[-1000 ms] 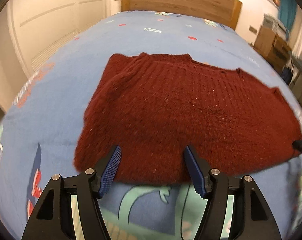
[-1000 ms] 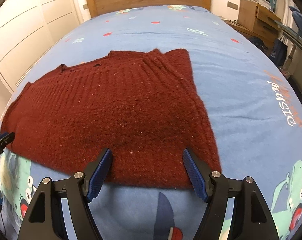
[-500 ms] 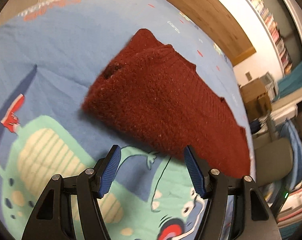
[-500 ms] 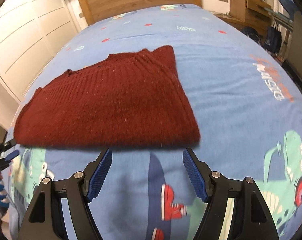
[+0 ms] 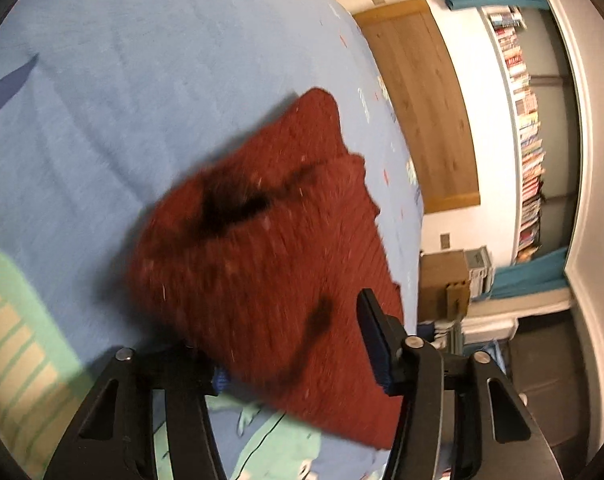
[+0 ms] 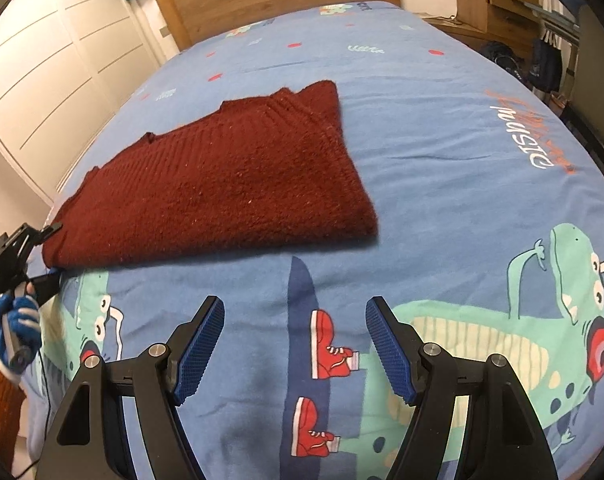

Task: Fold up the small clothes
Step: 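Grasp one end of the folded sweater with the left gripper, then fold the held end over the sweater with the left gripper and release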

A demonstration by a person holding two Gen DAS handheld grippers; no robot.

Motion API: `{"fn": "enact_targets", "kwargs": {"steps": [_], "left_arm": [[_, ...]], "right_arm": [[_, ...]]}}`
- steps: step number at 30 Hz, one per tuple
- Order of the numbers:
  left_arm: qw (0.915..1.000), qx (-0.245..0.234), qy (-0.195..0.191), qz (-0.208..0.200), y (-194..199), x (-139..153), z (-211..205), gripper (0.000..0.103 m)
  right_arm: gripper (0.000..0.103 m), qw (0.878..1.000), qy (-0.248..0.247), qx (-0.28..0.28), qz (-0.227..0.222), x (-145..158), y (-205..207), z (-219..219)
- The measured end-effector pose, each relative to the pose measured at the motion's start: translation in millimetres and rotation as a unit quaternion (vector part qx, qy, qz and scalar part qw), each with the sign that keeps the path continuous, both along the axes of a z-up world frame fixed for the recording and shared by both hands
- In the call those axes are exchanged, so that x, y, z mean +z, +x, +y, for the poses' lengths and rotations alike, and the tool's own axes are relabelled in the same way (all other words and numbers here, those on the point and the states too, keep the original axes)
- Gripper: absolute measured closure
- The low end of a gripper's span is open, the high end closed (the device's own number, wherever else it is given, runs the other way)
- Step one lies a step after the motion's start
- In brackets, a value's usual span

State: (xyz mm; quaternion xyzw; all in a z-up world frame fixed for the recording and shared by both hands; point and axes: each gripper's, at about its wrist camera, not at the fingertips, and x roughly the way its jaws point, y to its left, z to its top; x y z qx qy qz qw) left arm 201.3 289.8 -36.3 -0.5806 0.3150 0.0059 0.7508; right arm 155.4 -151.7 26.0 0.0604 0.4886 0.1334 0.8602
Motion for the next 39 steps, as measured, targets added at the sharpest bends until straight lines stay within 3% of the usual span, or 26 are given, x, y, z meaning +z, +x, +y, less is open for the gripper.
{"fn": "enact_targets", "kwargs": {"steps": [8,15,23,30,39], "left_arm": [[0.9995,0.018,-0.017,0.018,26.5,-4.4,19.0,0.074],[0.9997,0.013,0.009,0.018,38.1,19.0,15.2,0.081],[0.9978,-0.002,0.064,0.021,54.3,54.0,-16.7,0.082],[0.9955,-0.010,0.090,0.029,61.8,67.9,-43.1,0.084],[0.9947,-0.034,0.096,0.019,87.9,91.6,-91.0,0.087]], "right_arm": [[0.028,1.000,0.017,-0.004,0.003,-3.3,-0.2,-7.0],[0.028,0.999,0.035,-0.007,0.001,-4.7,-1.7,-17.0],[0.028,0.998,0.066,-0.019,-0.005,-2.2,-7.2,-33.7],[0.028,0.996,0.088,-0.032,-0.010,0.2,-12.9,-51.7],[0.028,0.992,0.111,-0.049,-0.020,2.3,-16.5,-76.8]]}}
